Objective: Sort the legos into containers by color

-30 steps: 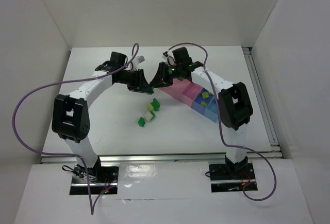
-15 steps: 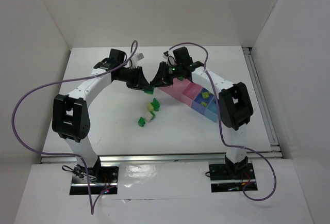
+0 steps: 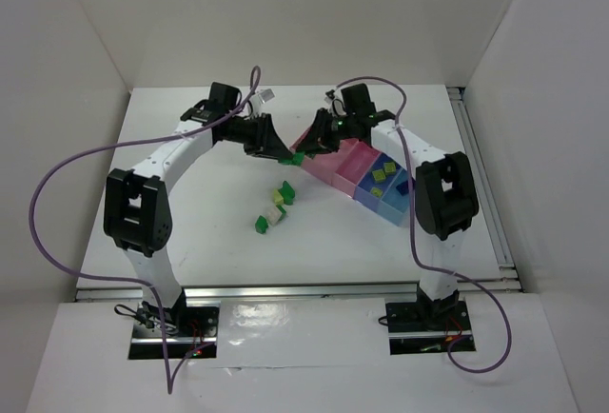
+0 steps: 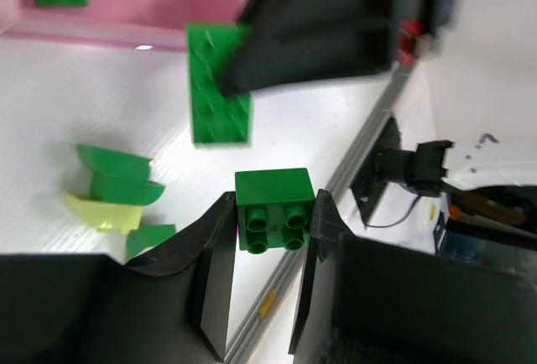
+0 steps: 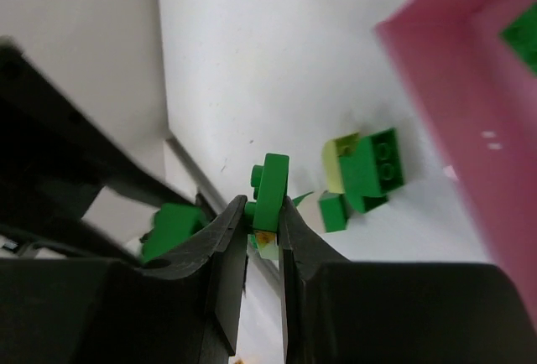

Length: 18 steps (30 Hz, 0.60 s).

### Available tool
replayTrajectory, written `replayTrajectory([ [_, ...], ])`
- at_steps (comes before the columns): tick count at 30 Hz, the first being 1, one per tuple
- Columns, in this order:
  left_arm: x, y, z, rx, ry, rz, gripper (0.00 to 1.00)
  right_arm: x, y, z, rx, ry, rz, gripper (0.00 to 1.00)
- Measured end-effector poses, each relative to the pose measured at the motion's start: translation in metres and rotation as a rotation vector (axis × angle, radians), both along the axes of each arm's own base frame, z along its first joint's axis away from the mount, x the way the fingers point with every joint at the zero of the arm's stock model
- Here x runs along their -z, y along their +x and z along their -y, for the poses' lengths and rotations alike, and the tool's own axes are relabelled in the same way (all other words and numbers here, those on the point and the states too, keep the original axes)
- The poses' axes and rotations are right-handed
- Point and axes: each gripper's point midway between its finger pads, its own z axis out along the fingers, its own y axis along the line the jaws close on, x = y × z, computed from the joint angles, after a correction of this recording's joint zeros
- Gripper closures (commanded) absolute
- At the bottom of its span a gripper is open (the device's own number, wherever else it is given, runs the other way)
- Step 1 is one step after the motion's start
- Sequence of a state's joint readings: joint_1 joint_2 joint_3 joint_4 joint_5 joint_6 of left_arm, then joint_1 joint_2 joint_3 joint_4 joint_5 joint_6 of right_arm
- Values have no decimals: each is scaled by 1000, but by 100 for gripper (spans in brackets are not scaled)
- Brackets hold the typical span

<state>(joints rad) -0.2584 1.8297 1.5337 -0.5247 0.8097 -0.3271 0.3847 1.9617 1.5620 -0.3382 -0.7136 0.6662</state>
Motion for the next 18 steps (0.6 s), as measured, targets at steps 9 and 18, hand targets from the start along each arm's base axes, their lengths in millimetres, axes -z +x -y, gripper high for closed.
replayTrajectory([
  [9, -29, 17, 23, 14, -149, -9, 100, 19, 42, 51, 203, -123, 30, 100],
  [18, 4, 79, 49, -90, -99, -72, 86, 13, 79, 81, 353, -277, 135, 24],
])
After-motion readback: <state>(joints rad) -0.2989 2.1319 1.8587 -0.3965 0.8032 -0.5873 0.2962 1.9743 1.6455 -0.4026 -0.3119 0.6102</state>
